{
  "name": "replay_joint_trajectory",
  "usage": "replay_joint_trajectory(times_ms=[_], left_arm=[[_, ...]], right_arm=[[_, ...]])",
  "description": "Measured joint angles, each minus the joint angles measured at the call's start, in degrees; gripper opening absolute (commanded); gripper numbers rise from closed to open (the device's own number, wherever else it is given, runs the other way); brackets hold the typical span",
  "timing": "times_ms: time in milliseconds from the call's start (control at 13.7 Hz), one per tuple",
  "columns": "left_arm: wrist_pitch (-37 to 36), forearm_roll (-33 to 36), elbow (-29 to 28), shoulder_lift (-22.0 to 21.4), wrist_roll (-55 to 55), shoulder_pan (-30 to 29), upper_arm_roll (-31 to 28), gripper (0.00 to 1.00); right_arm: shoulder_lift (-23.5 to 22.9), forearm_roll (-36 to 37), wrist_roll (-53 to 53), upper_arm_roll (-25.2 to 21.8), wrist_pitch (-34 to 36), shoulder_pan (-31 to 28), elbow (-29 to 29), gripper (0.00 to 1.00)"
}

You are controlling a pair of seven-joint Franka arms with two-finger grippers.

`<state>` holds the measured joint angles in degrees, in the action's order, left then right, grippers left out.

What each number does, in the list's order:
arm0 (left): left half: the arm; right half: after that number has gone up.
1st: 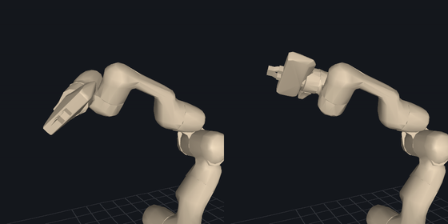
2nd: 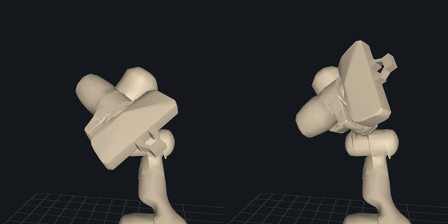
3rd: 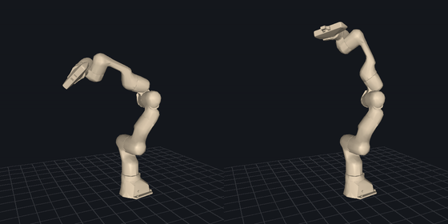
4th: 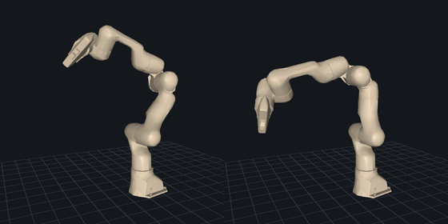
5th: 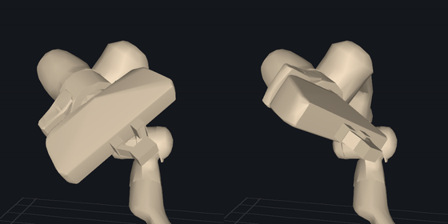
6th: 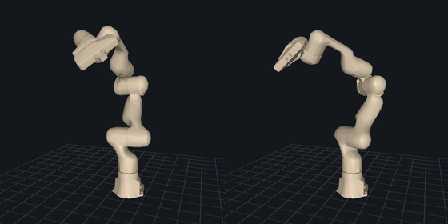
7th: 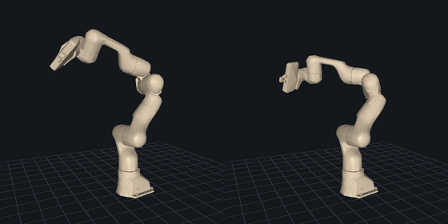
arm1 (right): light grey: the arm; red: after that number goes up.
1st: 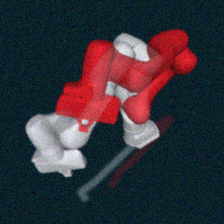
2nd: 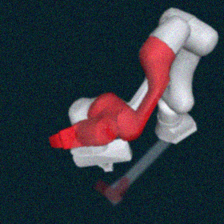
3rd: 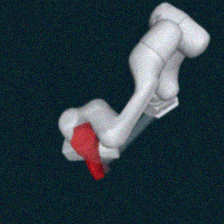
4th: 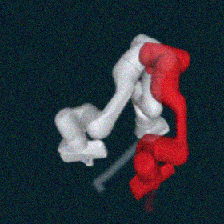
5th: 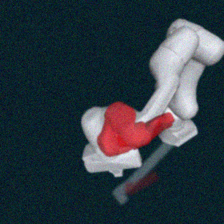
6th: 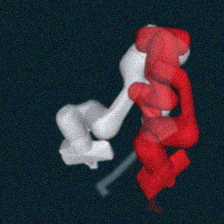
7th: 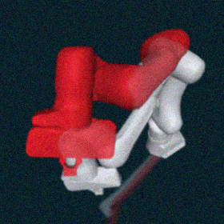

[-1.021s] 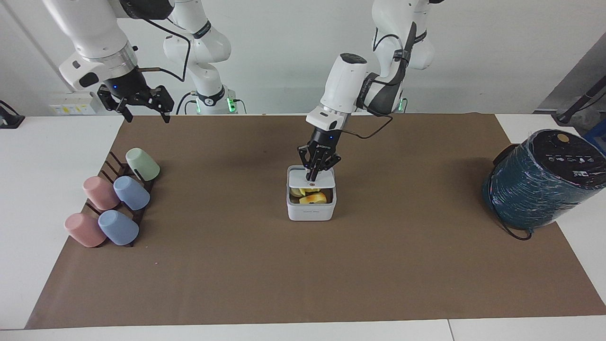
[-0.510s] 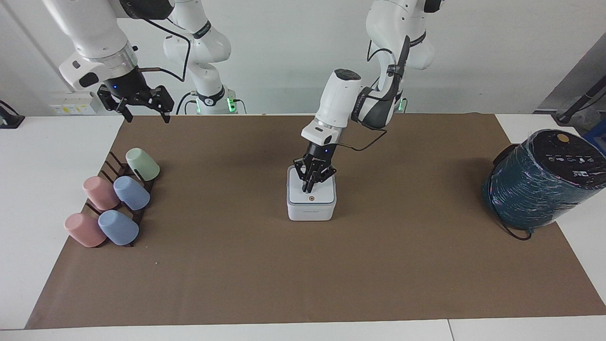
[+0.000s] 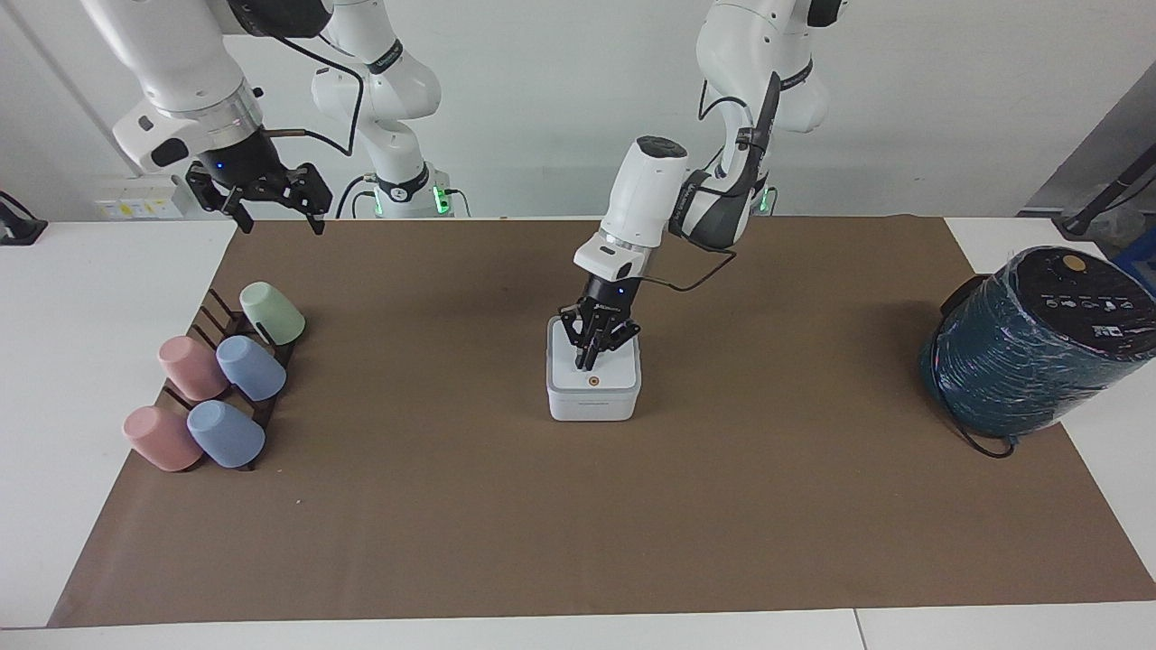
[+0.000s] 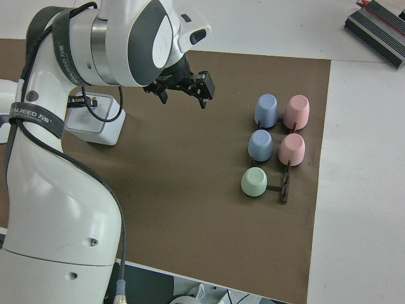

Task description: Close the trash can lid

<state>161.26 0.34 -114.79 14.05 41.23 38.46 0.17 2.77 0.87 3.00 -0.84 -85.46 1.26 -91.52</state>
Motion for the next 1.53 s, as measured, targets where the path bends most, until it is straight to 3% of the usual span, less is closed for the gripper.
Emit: replay_joint_trajectory(times_ms=[219, 583, 1167, 1531], left_arm=[[-2.76, -0.04, 1.77, 0.29, 0.01, -0.96, -0.15, 0.15], [-21.06, -0.01, 9.43, -1.29, -5.7, -6.6, -0.35, 0.16], [-36.45, -0.01, 10.17, -5.85, -24.91, -18.77, -0.98, 0.16], [-46.24, -0.03, 11.43, -11.21, -34.99, -27.65, -1.11, 0.17]], right_arm=[[0.0, 0.0, 0.0, 0.0, 0.0, 0.0, 0.0, 1.0], [0.0, 0.0, 0.0, 0.0, 0.0, 0.0, 0.0, 1.0], [0.0, 0.0, 0.0, 0.0, 0.0, 0.0, 0.0, 1.0], [0.0, 0.0, 0.0, 0.0, 0.0, 0.0, 0.0, 1.0]])
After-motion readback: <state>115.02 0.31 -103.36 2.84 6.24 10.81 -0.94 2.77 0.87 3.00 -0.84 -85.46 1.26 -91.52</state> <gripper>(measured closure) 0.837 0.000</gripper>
